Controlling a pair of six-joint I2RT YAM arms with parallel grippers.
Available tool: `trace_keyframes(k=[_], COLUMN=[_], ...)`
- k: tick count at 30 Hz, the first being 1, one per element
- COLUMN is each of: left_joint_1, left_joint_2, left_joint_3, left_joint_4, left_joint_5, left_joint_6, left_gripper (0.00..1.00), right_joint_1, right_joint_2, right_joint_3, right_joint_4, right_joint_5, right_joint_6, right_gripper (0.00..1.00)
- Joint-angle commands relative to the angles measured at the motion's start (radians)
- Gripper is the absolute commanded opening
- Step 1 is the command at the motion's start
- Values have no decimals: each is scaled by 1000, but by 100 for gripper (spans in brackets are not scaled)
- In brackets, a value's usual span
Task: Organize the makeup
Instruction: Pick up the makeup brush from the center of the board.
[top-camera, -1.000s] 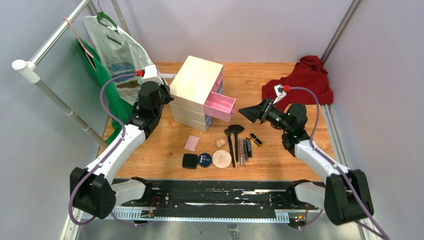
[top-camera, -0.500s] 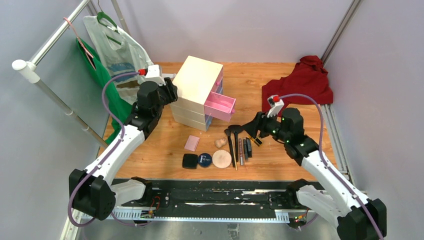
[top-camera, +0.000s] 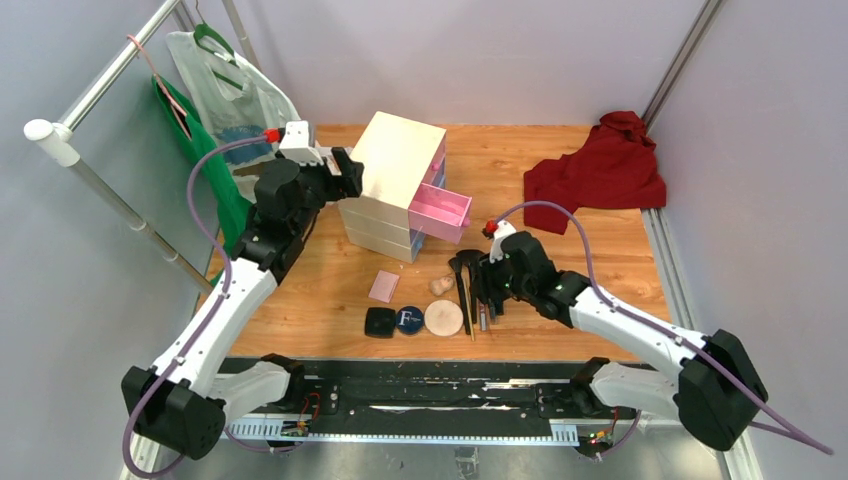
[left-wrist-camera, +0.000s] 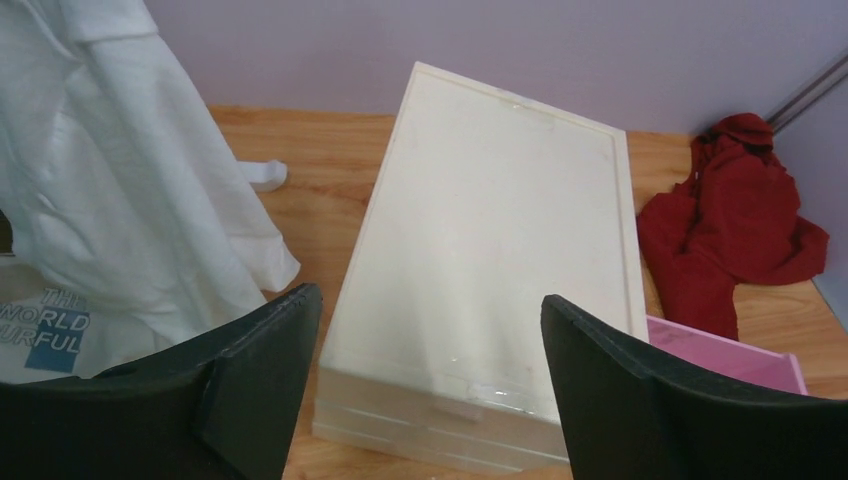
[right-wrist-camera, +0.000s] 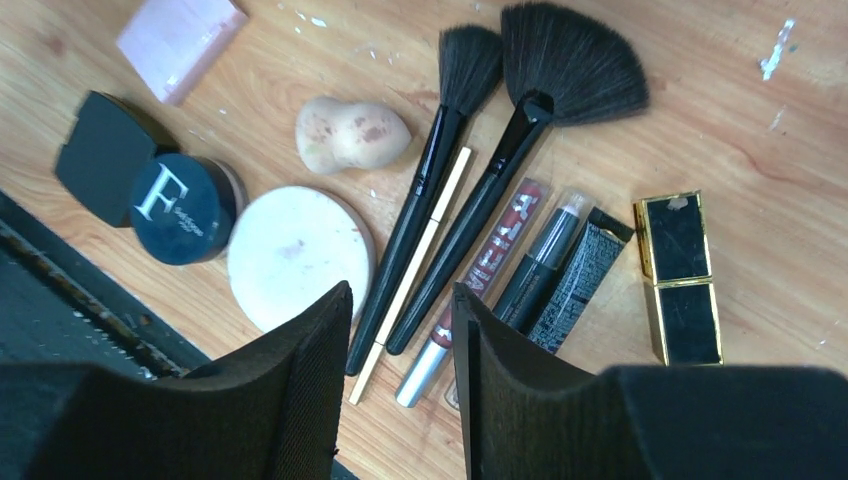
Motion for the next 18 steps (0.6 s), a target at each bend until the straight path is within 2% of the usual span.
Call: trace_keyframes(k=[1,4,18], left_joint_1=[0,0,1], left_joint_2=[-56,-83,-213], left_joint_3=[4,-21,-129], left_joint_4=[3,-3,-21], left_joint_5=[36,38,59], left_joint_6=[-29,-39,-80], left_gripper=[89,98,98], right_joint_1=[57,82,169], right_joint_2=[58,93,282], right_joint_3=[32,30,50], right_joint_4=[-15,5,110], right_joint_5=[92,118,245], right_joint_6=[-22,-22,-21], right_gripper=[39,37,35])
